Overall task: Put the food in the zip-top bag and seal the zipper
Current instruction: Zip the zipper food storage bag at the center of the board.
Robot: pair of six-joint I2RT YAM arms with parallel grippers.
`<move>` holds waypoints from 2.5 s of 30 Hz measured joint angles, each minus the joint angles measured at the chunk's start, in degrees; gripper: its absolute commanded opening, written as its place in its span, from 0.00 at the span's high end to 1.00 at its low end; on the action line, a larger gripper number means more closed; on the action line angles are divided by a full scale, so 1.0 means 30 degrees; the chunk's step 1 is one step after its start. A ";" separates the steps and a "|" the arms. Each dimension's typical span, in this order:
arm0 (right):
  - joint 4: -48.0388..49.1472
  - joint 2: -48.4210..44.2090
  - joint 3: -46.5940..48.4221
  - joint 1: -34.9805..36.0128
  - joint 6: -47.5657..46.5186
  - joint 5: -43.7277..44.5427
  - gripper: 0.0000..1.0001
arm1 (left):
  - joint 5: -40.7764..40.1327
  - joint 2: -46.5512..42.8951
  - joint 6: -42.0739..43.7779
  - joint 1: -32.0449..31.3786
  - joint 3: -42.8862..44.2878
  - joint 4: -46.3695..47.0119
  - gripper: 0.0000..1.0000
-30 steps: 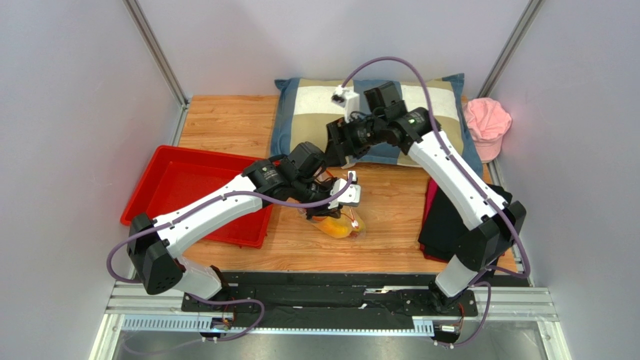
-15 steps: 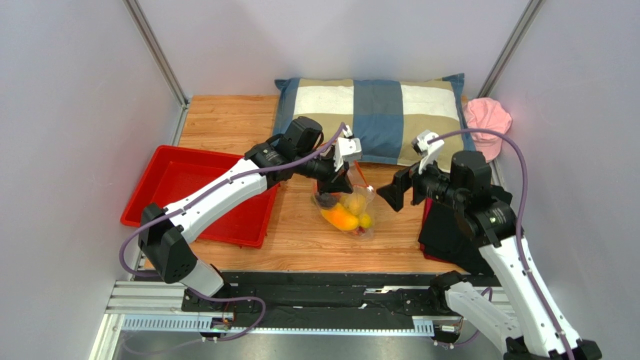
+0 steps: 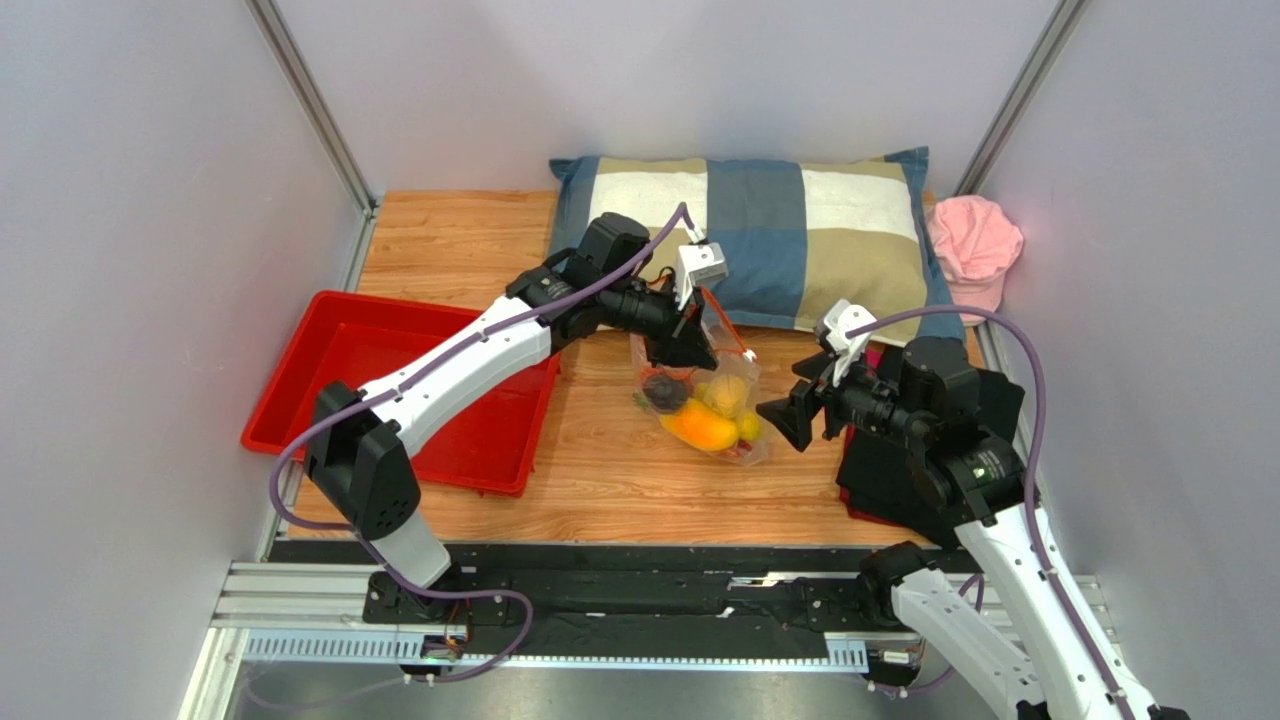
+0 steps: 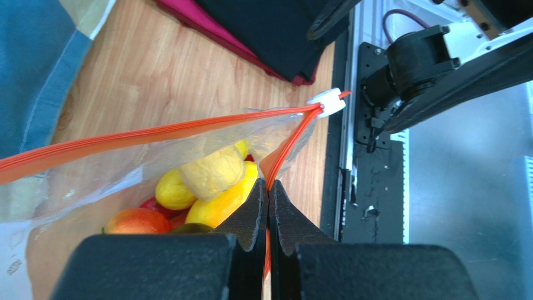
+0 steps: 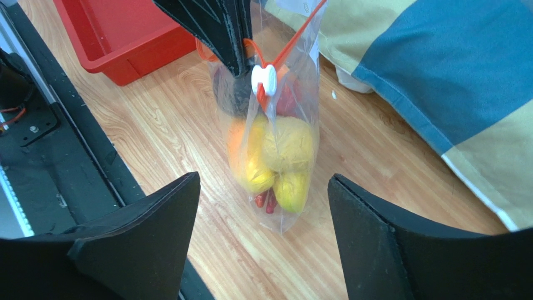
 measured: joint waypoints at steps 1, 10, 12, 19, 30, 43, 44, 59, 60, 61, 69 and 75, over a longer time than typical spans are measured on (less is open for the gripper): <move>0.0284 0.0138 -0.0095 0.0022 -0.0124 -0.0073 0.28 | 0.0124 0.0007 -0.0109 0.0000 0.0000 0.0007 1.00; 0.2688 0.1545 -0.0860 0.0350 -0.1712 -0.0510 0.35 | 0.0925 0.0160 -0.0641 0.0000 0.0000 0.0277 1.00; 0.3111 0.1778 -0.0984 0.0379 -0.2069 -0.0568 0.37 | 0.1020 0.0175 -0.0699 0.0000 0.0000 0.0284 1.00; 0.4823 0.2637 -0.1064 0.0386 -0.2579 -0.0838 0.53 | 0.1166 0.0459 -0.1027 -0.0007 0.0007 0.0583 1.00; 0.5231 0.2812 -0.1413 0.0386 -0.3555 -0.1537 1.00 | 0.1523 0.0852 -0.1858 -0.0007 0.0240 0.0991 0.84; 0.5122 0.2310 -0.1909 0.0393 -0.4284 -0.2346 1.00 | 0.2805 -0.3060 0.4284 0.0350 -0.0765 0.3031 0.35; 0.5093 0.2310 -0.1916 0.0393 -0.4320 -0.2419 1.00 | 0.3045 -0.3118 0.5377 0.0182 -0.0474 0.2951 0.36; 0.5085 0.2200 -0.1923 0.0393 -0.4495 -0.2732 1.00 | 0.2805 0.0568 1.1548 -0.2106 0.2171 -0.0605 0.45; 0.5085 0.2200 -0.1923 0.0393 -0.4495 -0.2732 1.00 | 0.2725 0.0707 1.1577 -0.2120 0.2229 -0.0670 0.45; 0.5085 0.2193 -0.1923 0.0393 -0.4495 -0.2732 1.00 | 0.2659 0.0860 1.1613 -0.2142 0.2346 -0.0714 0.46; 0.5085 0.1960 -0.1960 0.0393 -0.4481 -0.2725 1.00 | 0.2251 0.1421 1.1759 -0.2164 0.3016 -0.0867 0.53; 0.5093 0.1953 -0.2033 0.0393 -0.4452 -0.2725 1.00 | 0.2259 0.1486 1.1919 -0.2251 0.3257 -0.1042 0.62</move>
